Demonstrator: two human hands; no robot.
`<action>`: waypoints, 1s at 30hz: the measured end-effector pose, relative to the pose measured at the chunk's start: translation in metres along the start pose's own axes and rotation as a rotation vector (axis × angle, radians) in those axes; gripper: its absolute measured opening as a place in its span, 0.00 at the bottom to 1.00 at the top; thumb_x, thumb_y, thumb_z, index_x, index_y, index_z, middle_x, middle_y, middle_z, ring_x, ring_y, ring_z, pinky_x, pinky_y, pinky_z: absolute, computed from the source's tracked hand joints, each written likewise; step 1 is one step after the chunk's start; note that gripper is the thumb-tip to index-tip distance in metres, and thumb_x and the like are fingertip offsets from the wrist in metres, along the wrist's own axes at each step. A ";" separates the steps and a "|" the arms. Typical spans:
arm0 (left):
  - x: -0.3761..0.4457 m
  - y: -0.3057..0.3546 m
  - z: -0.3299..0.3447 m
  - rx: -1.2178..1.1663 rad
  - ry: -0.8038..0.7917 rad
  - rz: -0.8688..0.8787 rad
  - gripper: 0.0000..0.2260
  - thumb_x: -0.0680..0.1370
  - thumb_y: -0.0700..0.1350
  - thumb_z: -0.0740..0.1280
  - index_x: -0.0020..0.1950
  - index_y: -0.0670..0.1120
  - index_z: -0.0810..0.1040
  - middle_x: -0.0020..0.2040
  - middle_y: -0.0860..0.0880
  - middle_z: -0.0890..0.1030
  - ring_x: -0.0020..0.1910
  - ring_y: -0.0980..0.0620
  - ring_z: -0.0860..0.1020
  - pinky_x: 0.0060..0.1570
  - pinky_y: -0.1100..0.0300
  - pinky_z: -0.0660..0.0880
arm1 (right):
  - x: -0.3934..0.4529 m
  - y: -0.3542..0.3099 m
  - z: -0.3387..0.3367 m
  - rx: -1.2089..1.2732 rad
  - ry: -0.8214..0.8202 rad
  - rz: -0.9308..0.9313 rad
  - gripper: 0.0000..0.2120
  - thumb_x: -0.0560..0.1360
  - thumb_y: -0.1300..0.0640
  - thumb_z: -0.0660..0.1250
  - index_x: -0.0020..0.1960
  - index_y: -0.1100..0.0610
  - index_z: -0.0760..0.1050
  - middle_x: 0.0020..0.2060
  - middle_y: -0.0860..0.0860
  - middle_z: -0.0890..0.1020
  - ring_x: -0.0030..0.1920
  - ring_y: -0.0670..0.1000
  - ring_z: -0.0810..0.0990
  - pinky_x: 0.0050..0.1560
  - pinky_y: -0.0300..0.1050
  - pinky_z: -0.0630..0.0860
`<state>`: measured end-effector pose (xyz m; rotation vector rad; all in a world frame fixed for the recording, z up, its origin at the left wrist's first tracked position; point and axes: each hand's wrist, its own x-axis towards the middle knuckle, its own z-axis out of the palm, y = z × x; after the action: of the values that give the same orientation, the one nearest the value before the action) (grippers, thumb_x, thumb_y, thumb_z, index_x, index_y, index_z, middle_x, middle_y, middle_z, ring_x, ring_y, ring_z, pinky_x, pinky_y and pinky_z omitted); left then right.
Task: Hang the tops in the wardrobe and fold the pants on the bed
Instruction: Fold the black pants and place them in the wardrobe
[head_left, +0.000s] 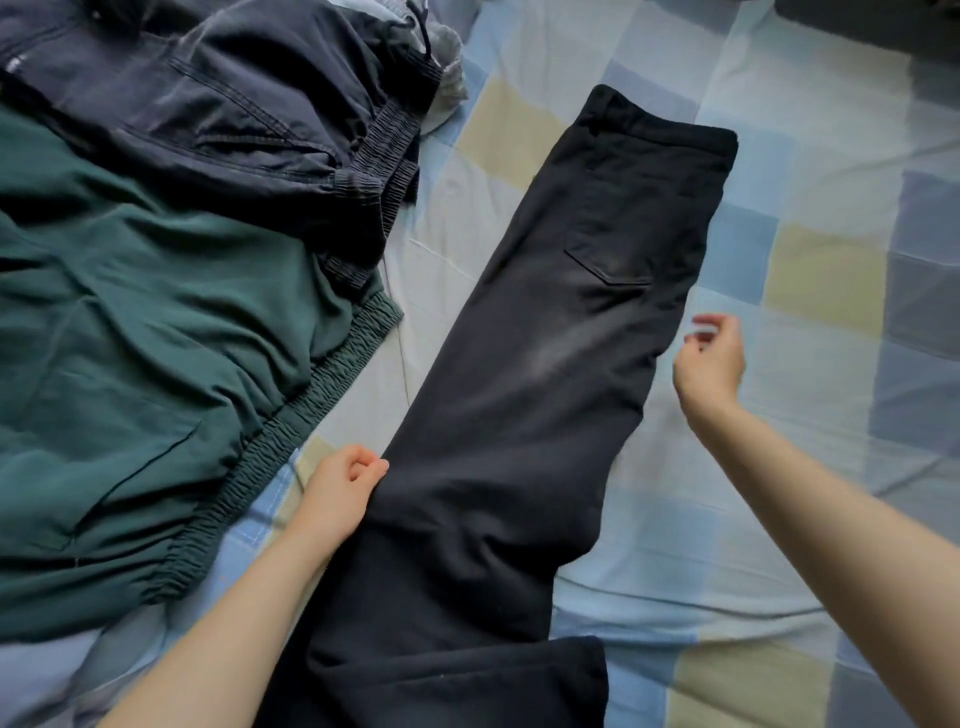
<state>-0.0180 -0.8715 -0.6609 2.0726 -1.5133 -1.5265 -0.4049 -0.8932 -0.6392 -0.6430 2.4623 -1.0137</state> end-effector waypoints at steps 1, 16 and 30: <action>-0.001 -0.002 0.001 0.006 0.011 0.003 0.06 0.80 0.42 0.66 0.45 0.41 0.78 0.37 0.45 0.80 0.37 0.51 0.75 0.39 0.59 0.70 | -0.006 0.017 -0.007 0.069 -0.046 0.178 0.12 0.77 0.68 0.56 0.58 0.59 0.69 0.48 0.60 0.78 0.40 0.55 0.78 0.50 0.50 0.78; 0.005 -0.003 0.010 0.100 0.049 -0.006 0.06 0.80 0.43 0.66 0.47 0.41 0.78 0.37 0.47 0.78 0.39 0.49 0.75 0.41 0.56 0.69 | -0.029 0.031 -0.005 0.058 -0.068 -0.019 0.03 0.78 0.58 0.64 0.45 0.56 0.73 0.40 0.53 0.79 0.41 0.58 0.80 0.47 0.51 0.75; -0.016 -0.010 0.001 -0.075 -0.060 -0.077 0.11 0.72 0.50 0.75 0.46 0.44 0.80 0.34 0.53 0.84 0.31 0.60 0.80 0.30 0.69 0.72 | -0.018 0.056 -0.030 0.190 -0.313 0.513 0.09 0.75 0.48 0.61 0.42 0.53 0.72 0.32 0.50 0.74 0.28 0.49 0.73 0.27 0.37 0.63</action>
<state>-0.0122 -0.8539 -0.6570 2.0830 -1.3877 -1.6597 -0.4204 -0.8316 -0.6572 -0.0834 2.0649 -0.8483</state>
